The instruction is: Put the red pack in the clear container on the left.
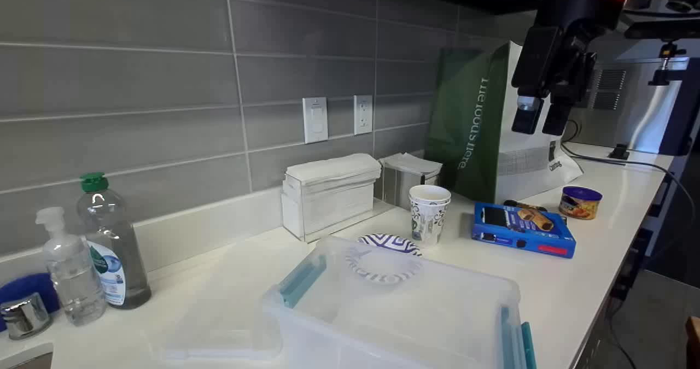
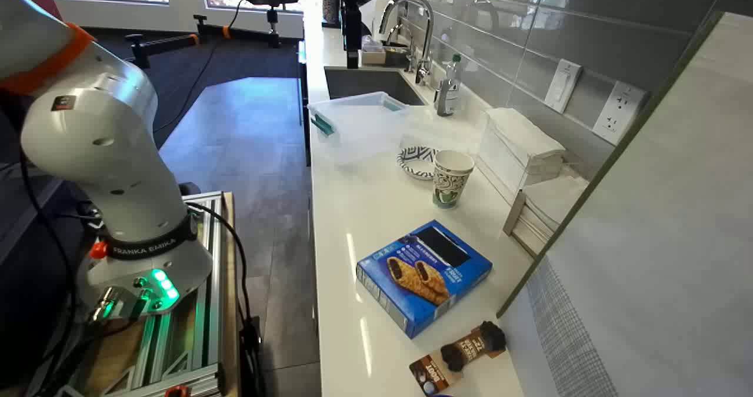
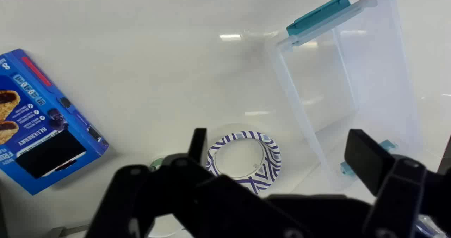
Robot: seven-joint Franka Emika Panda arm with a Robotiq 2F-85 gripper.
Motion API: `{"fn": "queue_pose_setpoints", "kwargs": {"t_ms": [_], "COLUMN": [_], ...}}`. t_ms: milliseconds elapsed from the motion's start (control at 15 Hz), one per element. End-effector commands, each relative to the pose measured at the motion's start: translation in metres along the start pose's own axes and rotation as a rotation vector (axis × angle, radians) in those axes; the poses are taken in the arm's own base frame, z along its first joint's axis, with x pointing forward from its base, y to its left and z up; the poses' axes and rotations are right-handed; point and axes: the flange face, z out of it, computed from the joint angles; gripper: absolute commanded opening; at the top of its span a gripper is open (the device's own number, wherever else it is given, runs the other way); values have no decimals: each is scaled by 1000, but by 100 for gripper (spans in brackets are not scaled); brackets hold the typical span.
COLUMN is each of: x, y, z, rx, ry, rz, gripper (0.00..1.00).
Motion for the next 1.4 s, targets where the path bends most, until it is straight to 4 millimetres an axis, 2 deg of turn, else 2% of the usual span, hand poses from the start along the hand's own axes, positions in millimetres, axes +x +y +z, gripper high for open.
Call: {"fn": "queue_pose_setpoints", "kwargs": {"t_ms": [0, 400, 467, 600, 800, 933, 1133, 1333], "x": [0, 0, 2, 6, 14, 13, 12, 15], "y": [0, 0, 6, 31, 77, 117, 182, 255], "z": [0, 0, 0, 2, 6, 10, 14, 25], "rx": [0, 0, -8, -19, -101, -121, -145, -206], "ry": [0, 0, 25, 40, 76, 50, 34, 79], "rz": [0, 0, 5, -19, -119, -181, -219, -225], "gripper": [100, 100, 100, 100, 100, 100, 100, 100]}}
